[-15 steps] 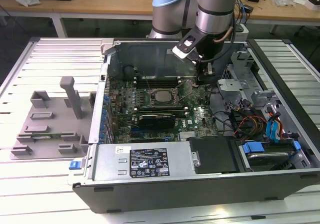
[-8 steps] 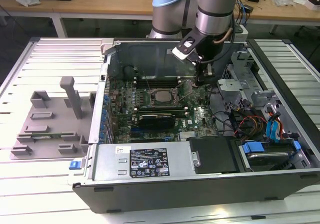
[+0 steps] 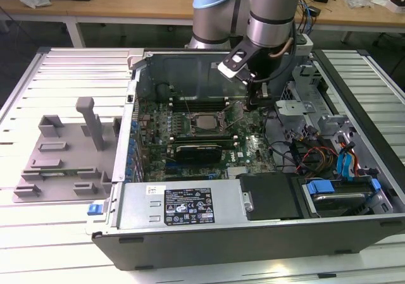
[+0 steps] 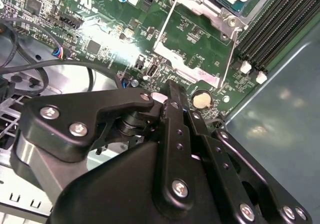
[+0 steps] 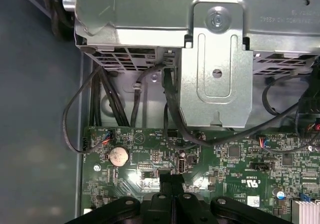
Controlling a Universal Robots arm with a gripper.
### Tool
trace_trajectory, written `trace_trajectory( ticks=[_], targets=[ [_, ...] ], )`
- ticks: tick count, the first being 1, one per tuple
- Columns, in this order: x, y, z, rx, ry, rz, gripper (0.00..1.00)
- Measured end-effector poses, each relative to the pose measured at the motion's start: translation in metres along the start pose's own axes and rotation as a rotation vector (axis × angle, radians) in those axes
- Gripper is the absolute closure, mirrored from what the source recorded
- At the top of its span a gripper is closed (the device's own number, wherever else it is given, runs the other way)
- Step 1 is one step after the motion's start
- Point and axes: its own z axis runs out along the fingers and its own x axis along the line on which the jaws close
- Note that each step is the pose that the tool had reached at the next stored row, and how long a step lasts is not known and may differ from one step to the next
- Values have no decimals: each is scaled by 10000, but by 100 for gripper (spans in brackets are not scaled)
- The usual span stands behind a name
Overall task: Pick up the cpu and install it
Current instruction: 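Close the cpu cover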
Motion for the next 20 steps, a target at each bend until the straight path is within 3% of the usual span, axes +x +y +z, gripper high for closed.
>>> trace_trajectory(
  ticks=[12, 20],
  targets=[
    [10, -65, 32, -6, -1, 0, 89],
    [18, -162, 31, -38, 0, 0, 89]
  ],
)
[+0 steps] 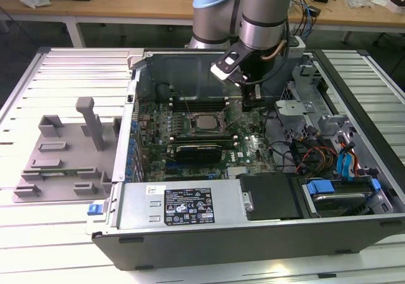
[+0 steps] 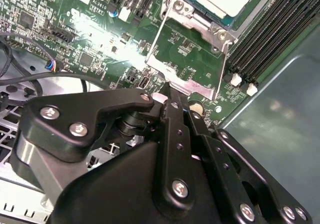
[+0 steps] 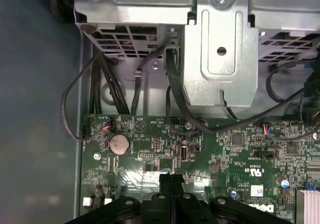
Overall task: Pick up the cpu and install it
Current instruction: 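Close the cpu cover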
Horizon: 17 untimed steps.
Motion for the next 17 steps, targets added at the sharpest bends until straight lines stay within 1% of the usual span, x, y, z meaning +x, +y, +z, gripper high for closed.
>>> trace_trajectory(
  ticks=[1, 2, 4, 5, 7, 8, 9, 11, 12, 14, 17],
  targets=[
    [1, -25, -1, -16, -2, 1, 89],
    [3, -79, -4, -54, -2, 0, 89],
    [5, -142, -7, -109, -4, -1, 89],
    [6, -188, -9, -149, -6, 0, 89],
    [10, -296, -13, -257, -7, 0, 89],
    [12, -336, -14, -297, -8, -2, 89],
    [12, -363, -16, -321, -11, -1, 89],
    [15, -447, -20, -395, -14, -1, 89],
    [17, -510, -23, -451, -15, -2, 89],
    [19, -576, -25, -505, -17, -1, 89],
    [21, -634, -28, -549, -18, -1, 89]
  ],
)
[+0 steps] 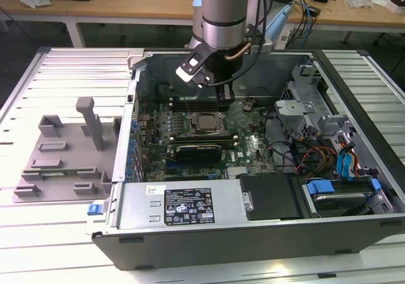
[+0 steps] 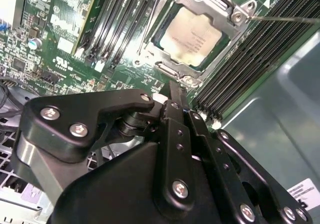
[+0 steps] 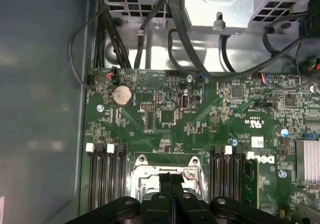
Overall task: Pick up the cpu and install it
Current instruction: 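Close the cpu cover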
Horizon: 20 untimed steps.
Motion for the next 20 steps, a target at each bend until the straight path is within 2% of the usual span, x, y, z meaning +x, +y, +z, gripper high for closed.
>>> trace_trajectory(
  ticks=[8, 11, 14, 15, 17, 20],
  targets=[
    [0, -13, 0, -4, 0, 0, 89],
    [1, -56, 19, -4, 0, 0, 89],
    [6, -200, 32, -4, 1, -1, 89],
    [7, -229, 32, -5, 1, 1, 89],
    [11, -352, 34, -5, 0, 1, 89],
    [11, -357, 34, -4, -1, -1, 89]
  ],
)
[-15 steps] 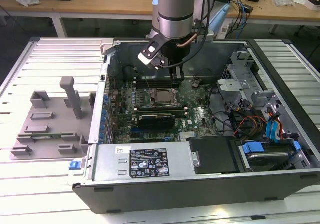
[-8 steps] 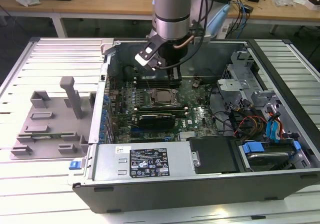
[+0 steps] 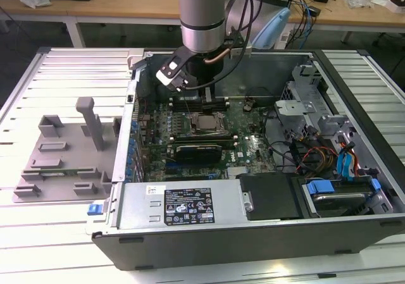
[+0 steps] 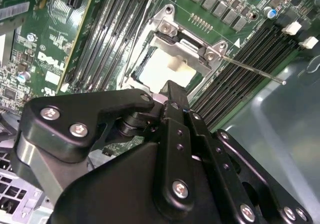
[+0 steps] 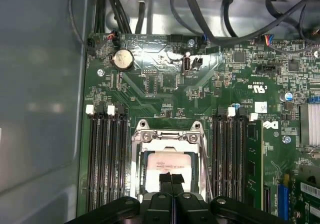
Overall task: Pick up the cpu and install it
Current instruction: 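Close the cpu cover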
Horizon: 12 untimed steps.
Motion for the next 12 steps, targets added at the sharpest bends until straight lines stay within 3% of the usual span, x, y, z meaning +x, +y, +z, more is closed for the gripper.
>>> trace_trajectory(
  ticks=[12],
  targets=[
    [0, -7, -1, -17, -11, 2, 89]
  ],
)
